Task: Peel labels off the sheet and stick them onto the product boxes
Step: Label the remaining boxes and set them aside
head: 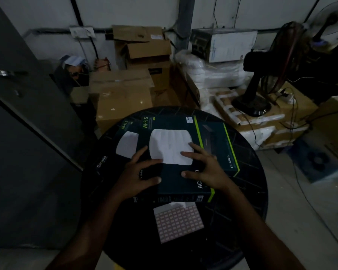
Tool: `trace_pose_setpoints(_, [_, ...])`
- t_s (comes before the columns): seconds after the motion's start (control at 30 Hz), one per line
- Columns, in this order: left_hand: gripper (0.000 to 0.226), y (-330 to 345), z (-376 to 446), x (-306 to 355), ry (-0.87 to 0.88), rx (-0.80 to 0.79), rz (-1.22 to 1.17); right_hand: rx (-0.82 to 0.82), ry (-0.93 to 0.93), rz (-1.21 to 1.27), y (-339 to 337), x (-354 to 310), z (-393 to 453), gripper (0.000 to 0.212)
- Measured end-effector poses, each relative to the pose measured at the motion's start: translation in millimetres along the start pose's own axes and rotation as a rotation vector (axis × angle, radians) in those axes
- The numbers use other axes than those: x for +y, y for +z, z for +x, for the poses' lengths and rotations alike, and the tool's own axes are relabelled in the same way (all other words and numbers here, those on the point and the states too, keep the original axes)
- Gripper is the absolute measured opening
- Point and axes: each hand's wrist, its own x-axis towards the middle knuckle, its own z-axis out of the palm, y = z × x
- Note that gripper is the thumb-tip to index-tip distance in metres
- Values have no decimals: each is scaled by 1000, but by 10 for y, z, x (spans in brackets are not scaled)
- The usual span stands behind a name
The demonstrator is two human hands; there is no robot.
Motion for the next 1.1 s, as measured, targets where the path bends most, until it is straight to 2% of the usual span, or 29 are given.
trace_pose_setpoints(0.13, [54,395,414,147,-37,-3,-53,17,6,-37,-393,341,130,76])
trace_pose_setpoints(0.43, [47,1430,1678,293,-87,-34,-96,26,76,42,-1336,1471,602,83])
trace_pose_setpoints(0.7, [34,2016,2145,169,-189,-20,-113,52,67,29,-1495,2264,843,82])
trace_pose_setpoints(0.8, [30,2091,2228,131,-235,4,-74,66,95,-125,-1443,2306,902,78])
trace_pose_setpoints(0.97, [19,2026,2106,50,-188,73,-21,33,290,-421,-1197,1984,904,56])
trace_pose_setpoints(1.03, [17,1938,1963,-52,-158,104,39,95,244,-527,-963,1815,875,47])
trace_pose_setpoints(1.1, [19,1794,1770,-190,-168,114,96,108,118,-590,-674,1686,865,45])
